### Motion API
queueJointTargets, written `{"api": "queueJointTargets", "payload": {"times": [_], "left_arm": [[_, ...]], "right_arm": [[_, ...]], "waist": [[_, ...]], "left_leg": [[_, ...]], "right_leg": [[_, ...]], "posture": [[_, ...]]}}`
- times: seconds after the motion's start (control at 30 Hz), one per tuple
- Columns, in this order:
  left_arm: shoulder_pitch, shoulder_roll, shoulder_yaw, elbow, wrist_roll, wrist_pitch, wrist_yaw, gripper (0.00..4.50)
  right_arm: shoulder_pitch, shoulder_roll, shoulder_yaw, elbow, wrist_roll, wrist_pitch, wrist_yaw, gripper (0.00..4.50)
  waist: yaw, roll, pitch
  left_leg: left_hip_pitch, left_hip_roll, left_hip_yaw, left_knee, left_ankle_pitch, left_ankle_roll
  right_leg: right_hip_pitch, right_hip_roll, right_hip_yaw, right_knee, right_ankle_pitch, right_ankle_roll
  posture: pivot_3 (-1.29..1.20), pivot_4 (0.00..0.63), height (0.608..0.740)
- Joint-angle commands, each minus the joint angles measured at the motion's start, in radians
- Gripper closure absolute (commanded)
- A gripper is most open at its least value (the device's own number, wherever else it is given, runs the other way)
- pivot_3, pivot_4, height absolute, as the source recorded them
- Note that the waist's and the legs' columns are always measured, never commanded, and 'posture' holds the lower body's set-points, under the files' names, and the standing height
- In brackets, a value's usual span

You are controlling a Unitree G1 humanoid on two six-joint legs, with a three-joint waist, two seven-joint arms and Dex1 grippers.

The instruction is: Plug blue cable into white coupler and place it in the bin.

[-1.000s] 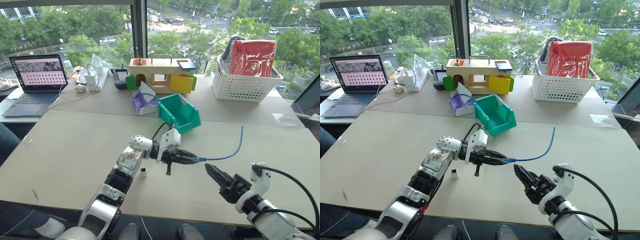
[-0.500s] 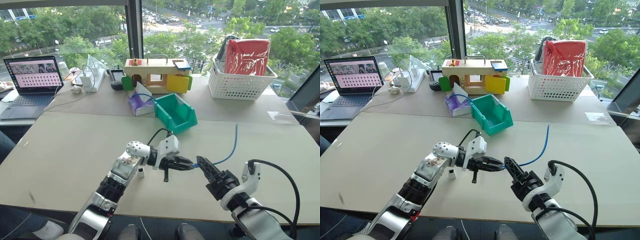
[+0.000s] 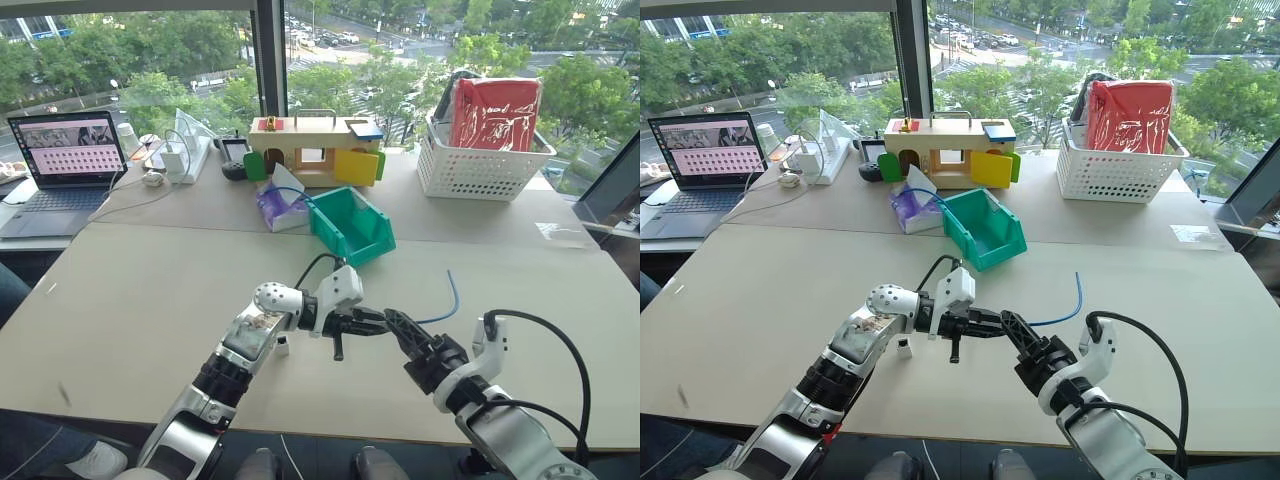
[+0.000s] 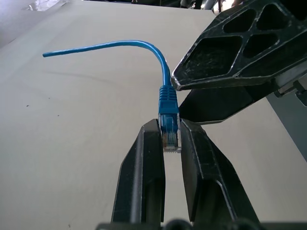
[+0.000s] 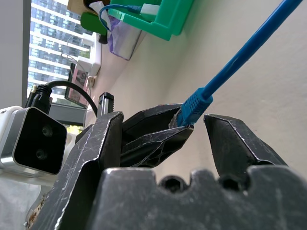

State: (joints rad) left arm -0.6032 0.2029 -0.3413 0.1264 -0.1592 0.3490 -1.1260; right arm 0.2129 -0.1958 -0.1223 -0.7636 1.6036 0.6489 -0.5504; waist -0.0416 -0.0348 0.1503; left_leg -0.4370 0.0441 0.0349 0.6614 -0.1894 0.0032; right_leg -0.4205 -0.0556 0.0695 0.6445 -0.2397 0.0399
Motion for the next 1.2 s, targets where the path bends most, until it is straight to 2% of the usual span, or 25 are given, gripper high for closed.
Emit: {"api": "queueJointTargets", "payload": {"times": [0.03,0.67,0.7,0.73,0.97,1.0,1.2], "left_arm": [[-0.005,0.001,0.001,-0.037,-0.022,0.001,0.009,4.43],[-0.007,0.006,-0.025,-0.049,-0.038,0.009,-0.011,4.43],[-0.007,0.006,-0.025,-0.048,-0.039,0.008,-0.010,4.43],[-0.009,0.007,-0.025,-0.044,-0.040,0.007,-0.010,4.43],[-0.008,0.011,-0.024,-0.044,-0.050,0.014,0.000,4.43],[-0.007,0.011,-0.024,-0.045,-0.051,0.013,0.002,4.43],[0.000,0.012,-0.024,-0.044,-0.048,0.004,0.020,4.43]], "right_arm": [[0.008,-0.025,0.010,-0.006,-0.020,-0.043,0.032,1.33],[0.008,-0.056,0.072,0.007,-0.075,-0.108,0.094,1.33],[0.007,-0.056,0.073,0.007,-0.078,-0.110,0.097,1.86],[0.006,-0.057,0.072,0.008,-0.080,-0.112,0.098,2.00],[0.010,-0.054,0.065,0.004,-0.096,-0.131,0.106,4.37],[0.012,-0.053,0.063,0.002,-0.100,-0.136,0.107,4.48],[0.016,-0.050,0.052,-0.003,-0.117,-0.159,0.114,4.48]], "waist": [[0.000,0.000,0.000],[0.003,0.000,0.000],[0.003,0.000,0.000],[0.003,0.000,0.000],[0.003,0.000,0.000],[0.003,0.000,0.000],[0.004,0.000,0.000]], "left_leg": [[0.000,0.000,0.000,0.000,0.000,0.000],[0.000,0.000,0.000,0.000,0.000,0.000],[0.000,0.000,0.000,0.000,0.000,0.000],[0.000,0.000,0.000,0.000,0.000,0.000],[0.000,0.000,0.000,0.000,0.000,0.000],[0.000,0.000,0.000,0.000,0.000,0.000],[0.000,0.000,0.000,0.000,0.000,0.000]], "right_leg": [[0.000,0.000,0.000,0.000,0.000,0.000],[0.000,0.000,0.000,0.000,0.000,0.000],[0.000,0.000,0.000,-0.001,0.000,0.000],[0.000,0.000,0.000,-0.001,0.000,0.000],[0.000,0.000,0.000,-0.001,0.000,0.000],[0.000,0.000,0.000,-0.001,0.000,0.000],[0.000,0.000,0.000,-0.001,0.000,0.000]], "posture": [[0.00,0.150,0.740],[0.00,0.150,0.740],[0.00,0.150,0.740],[0.00,0.150,0.740],[0.00,0.150,0.740],[0.00,0.150,0.740],[0.00,0.150,0.740]]}}
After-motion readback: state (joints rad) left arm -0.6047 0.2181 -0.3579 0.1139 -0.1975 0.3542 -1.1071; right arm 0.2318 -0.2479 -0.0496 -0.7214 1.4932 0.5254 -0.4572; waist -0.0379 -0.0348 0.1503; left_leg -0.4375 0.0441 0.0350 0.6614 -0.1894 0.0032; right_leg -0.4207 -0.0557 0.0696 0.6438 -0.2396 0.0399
